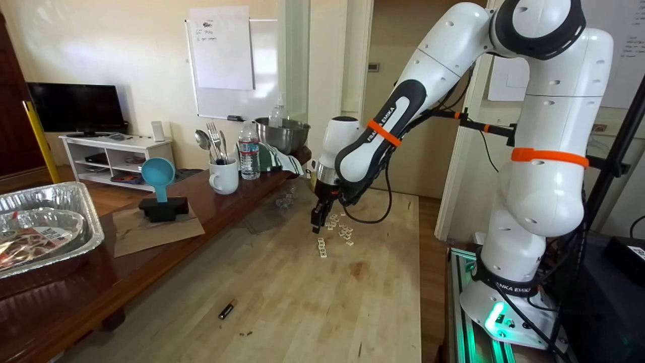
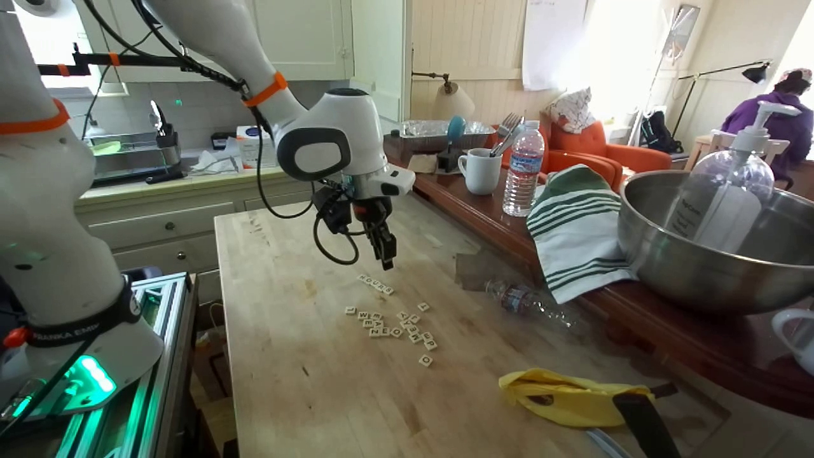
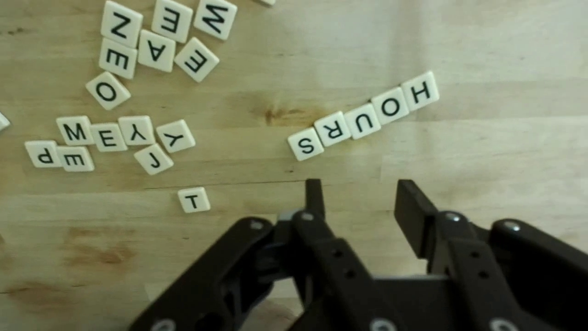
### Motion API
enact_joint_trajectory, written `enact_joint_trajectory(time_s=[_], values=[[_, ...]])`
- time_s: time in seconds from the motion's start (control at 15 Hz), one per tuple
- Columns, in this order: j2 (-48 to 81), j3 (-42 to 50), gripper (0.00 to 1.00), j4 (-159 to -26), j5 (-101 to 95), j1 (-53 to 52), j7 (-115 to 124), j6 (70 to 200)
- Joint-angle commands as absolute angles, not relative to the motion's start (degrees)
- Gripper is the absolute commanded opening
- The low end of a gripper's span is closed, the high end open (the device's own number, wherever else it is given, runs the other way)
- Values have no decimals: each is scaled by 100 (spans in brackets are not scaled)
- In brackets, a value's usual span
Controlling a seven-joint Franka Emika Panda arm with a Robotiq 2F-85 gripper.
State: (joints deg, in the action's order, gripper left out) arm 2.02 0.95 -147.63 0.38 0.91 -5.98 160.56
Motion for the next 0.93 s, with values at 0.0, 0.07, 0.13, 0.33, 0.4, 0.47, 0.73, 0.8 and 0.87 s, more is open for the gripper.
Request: enact_joint_trajectory(time_s=[0.0, 0.07, 0.13, 0.33, 0.4, 0.47, 0.73, 0.8, 0.87], values=[[161, -16, 77, -14790, -55, 45, -1217, 15745], [164, -33, 84, -14782, -93, 42, -1327, 15680], [174, -49, 93, -14770, -117, 43, -1455, 15626], [177, -72, 100, -14760, -162, 45, -1758, 15481], [169, -65, 100, -14767, -243, 45, -1754, 15465], [163, -66, 100, -14771, -258, 47, -1824, 15429], [200, -67, 99, -14758, -192, 51, -1798, 15503], [200, -67, 99, -14758, -196, 51, -1808, 15489], [200, -67, 100, -14758, -198, 51, -1813, 15487]])
